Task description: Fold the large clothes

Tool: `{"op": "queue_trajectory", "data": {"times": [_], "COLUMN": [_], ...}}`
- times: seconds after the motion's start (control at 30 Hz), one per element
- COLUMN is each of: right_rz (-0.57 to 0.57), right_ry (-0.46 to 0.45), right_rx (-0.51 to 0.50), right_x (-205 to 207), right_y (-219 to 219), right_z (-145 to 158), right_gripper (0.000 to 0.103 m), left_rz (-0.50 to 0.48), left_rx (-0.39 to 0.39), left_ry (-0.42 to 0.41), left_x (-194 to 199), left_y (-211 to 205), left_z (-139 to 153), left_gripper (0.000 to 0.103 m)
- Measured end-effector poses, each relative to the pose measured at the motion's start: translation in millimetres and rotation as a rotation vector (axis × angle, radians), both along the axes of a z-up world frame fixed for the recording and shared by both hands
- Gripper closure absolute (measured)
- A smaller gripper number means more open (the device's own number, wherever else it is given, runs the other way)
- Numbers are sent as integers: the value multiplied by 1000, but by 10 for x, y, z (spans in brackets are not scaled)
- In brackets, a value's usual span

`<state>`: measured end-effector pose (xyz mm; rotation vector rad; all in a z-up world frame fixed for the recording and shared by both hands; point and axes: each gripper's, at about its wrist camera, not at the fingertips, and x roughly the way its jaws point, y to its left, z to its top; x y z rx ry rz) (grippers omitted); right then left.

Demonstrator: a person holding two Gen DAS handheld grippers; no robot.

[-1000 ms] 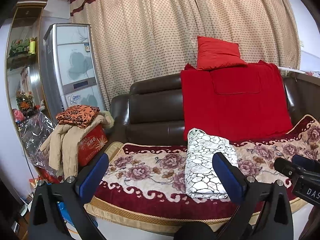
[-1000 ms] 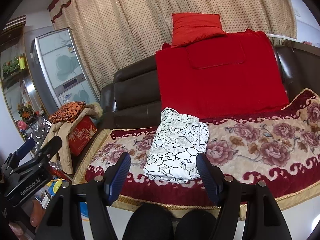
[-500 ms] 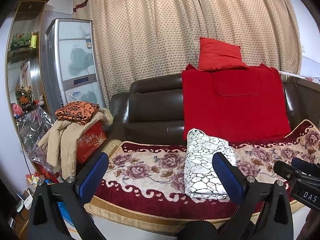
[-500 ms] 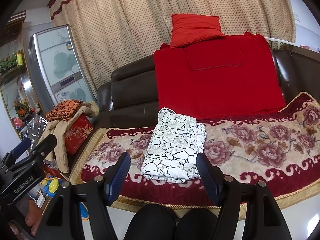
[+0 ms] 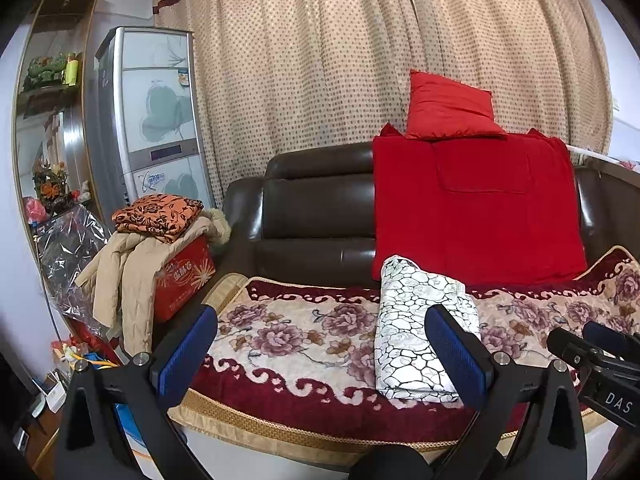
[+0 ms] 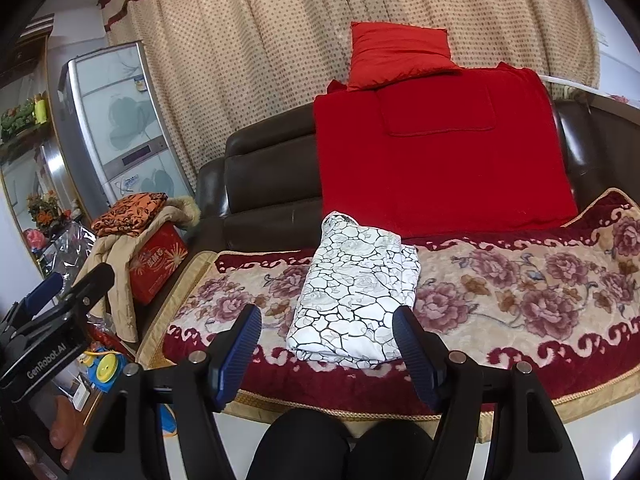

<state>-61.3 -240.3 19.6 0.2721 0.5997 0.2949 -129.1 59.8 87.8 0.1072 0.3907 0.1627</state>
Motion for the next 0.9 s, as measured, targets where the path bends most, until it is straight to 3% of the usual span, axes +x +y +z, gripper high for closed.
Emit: {"op": "queue_trajectory", "data": {"times": [0.9], "right_rz": [-4], "right_ry": [29], "right_rx": [-15], "right_x": [286], "right_y": [84], "right_z": [-118], "right_gripper": [31], "left_rz": [-22], "left_rx": [27], "left_ry": [45], "left_x": [323], "left_y": [-113], "left_z": [-135], "left_gripper": [0]}}
